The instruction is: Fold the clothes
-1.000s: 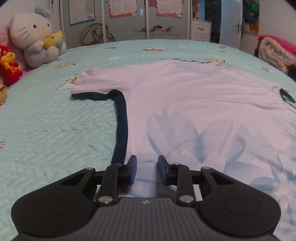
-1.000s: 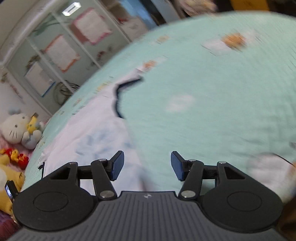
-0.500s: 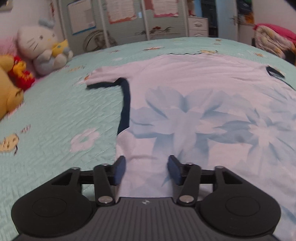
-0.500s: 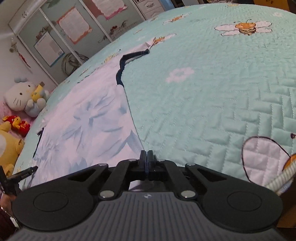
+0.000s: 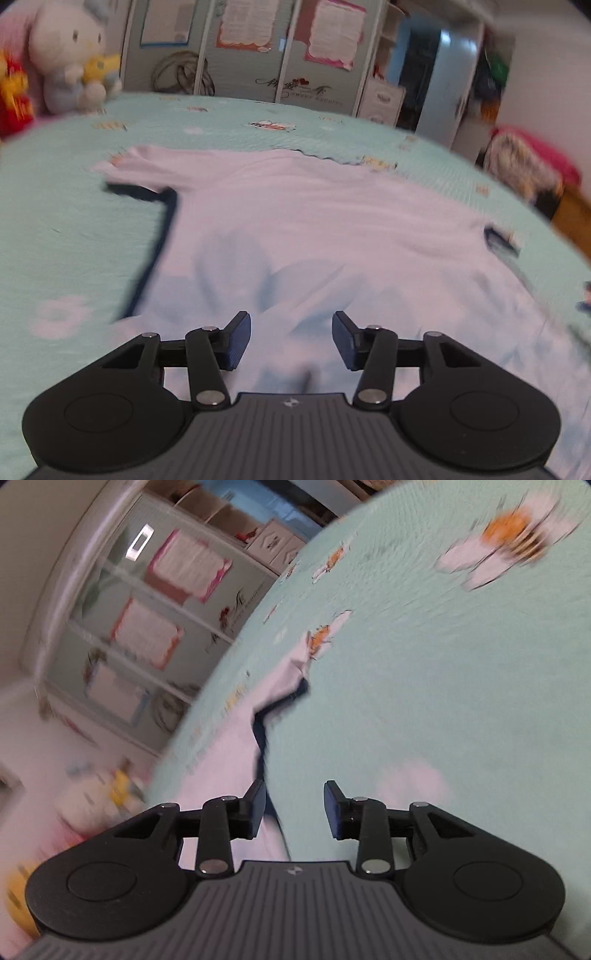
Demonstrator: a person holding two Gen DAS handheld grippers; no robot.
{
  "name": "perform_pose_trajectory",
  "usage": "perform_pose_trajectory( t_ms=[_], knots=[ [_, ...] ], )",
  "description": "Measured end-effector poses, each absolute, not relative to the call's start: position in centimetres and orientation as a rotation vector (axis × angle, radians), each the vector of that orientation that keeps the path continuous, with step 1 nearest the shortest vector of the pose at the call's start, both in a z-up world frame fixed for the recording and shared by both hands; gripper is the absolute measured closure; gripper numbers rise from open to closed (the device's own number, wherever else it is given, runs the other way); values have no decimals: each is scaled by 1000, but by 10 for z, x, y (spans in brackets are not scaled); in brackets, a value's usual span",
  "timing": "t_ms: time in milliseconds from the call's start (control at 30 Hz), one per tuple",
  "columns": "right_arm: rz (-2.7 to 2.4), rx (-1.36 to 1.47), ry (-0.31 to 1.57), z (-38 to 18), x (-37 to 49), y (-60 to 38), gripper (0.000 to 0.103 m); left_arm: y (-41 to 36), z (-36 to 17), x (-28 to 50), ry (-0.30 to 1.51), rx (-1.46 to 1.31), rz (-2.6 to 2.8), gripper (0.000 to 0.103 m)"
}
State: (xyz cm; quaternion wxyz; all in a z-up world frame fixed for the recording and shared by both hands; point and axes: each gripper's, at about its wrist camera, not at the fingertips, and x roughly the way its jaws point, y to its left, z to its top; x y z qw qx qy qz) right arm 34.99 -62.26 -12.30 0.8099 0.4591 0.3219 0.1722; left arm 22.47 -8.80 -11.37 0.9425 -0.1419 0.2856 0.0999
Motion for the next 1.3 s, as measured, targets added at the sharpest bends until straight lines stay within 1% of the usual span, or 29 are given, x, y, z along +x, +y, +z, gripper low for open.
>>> perform_pose_trajectory(
  t_ms=[33, 67, 100, 167, 233, 333, 467, 500, 533, 567, 600, 700, 800, 833, 900, 967, 1067, 1100, 1133, 1200, 1233, 1300],
  knots=[
    [382, 1046, 705, -131, 376, -615, 63, -87, -125, 233, 589, -303, 232, 51],
    [378, 1105, 720, -140, 400, -606, 62, -85, -138, 238, 588, -315, 257, 52],
    [361, 1155, 738, -148, 421, -597, 60, -84, -146, 236, 555, -321, 261, 50],
    [284, 1215, 768, -160, 455, -582, 58, -83, -147, 234, 543, -337, 253, 49],
    [226, 1248, 755, -164, 474, -573, 63, -80, -148, 230, 531, -369, 240, 49],
    [147, 1291, 724, -168, 499, -563, 63, -74, -148, 229, 523, -401, 228, 49],
    [139, 1261, 723, -167, 517, -552, 64, -75, -146, 231, 525, -387, 224, 47],
    [143, 1223, 734, -166, 521, -550, 73, -74, -146, 231, 524, -391, 223, 47],
    [148, 1174, 750, -164, 526, -548, 88, -73, -146, 230, 523, -395, 222, 47],
    [159, 1110, 758, -163, 531, -546, 97, -73, -146, 230, 523, -397, 221, 47],
    [170, 1043, 751, -162, 534, -546, 100, -72, -146, 230, 522, -398, 221, 47],
    [191, 854, 695, -153, 535, -546, 100, -73, -146, 230, 522, -398, 221, 47],
    [205, 674, 679, -149, 535, -537, 100, -72, -146, 230, 522, -398, 220, 47],
    [206, 643, 672, -149, 534, -536, 102, -72, -146, 230, 522, -398, 220, 47],
    [216, 639, 654, -149, 531, -538, 102, -72, -146, 229, 522, -397, 221, 47],
    [227, 639, 631, -144, 525, -537, 102, -72, -145, 229, 524, -401, 220, 47],
    [245, 638, 596, -136, 517, -537, 93, -70, -143, 228, 531, -413, 218, 47],
    [250, 638, 585, -134, 514, -537, 87, -69, -140, 229, 539, -421, 217, 47],
    [256, 638, 573, -131, 511, -536, 77, -69, -136, 232, 548, -428, 214, 51],
    [267, 638, 550, -126, 506, -536, 65, -67, -128, 237, 554, -452, 193, 51],
    [273, 637, 539, -123, 503, -536, 63, -65, -121, 243, 534, -470, 173, 51],
    [284, 637, 515, -118, 498, -536, 63, -61, -108, 256, 485, -496, 141, 51]
  ],
)
